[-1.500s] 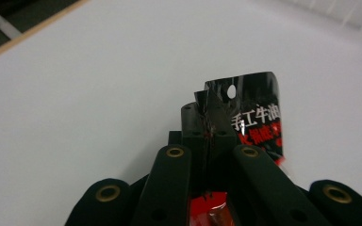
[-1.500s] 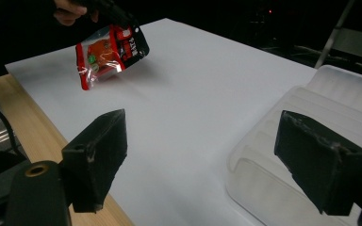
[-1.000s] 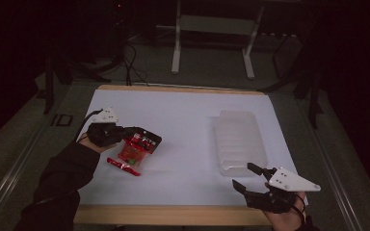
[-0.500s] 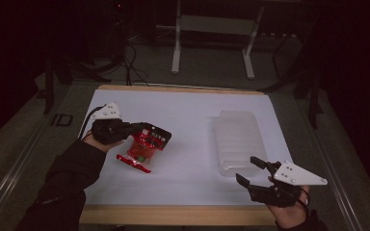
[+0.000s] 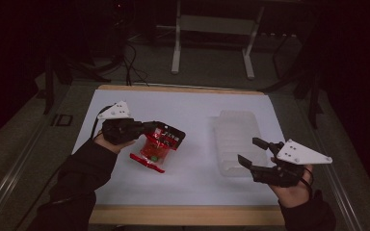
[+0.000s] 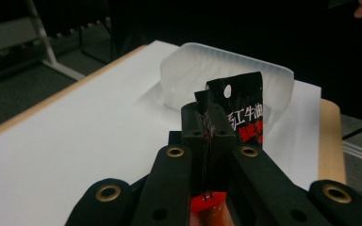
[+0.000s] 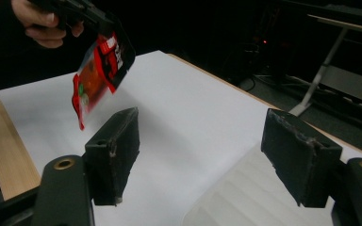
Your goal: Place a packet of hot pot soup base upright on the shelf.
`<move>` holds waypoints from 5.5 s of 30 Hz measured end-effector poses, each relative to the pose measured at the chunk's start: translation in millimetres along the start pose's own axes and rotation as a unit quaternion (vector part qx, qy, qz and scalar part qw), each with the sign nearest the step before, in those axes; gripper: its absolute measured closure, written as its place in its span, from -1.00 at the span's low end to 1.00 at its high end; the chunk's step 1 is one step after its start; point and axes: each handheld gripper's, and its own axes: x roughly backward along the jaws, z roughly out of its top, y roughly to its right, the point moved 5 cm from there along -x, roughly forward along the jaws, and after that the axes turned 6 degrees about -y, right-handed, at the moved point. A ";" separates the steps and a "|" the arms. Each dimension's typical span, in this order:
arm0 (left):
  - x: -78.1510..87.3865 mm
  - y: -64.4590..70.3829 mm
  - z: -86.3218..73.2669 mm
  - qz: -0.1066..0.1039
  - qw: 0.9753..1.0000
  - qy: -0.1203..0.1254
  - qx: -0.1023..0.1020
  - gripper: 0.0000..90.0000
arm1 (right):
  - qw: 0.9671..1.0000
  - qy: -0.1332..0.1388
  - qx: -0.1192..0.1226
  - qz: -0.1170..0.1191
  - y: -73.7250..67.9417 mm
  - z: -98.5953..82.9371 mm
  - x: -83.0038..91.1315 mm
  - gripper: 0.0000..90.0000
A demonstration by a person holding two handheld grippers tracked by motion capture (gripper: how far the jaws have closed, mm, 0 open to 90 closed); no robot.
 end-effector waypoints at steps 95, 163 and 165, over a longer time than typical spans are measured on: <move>-4.9 40.9 -9.1 0.006 0.999 0.043 0.020 -0.98 | 0.982 -0.042 0.123 0.140 79.7 50.6 -43.9 1.00; -2.9 40.0 -129.5 0.042 0.996 -0.013 0.076 -0.98 | 0.979 -0.133 0.062 0.143 163.7 -59.0 -100.2 0.96; -3.3 39.8 -129.0 0.041 0.996 -0.011 0.079 -0.98 | 0.978 -0.135 0.064 0.143 162.6 -57.7 -100.5 0.95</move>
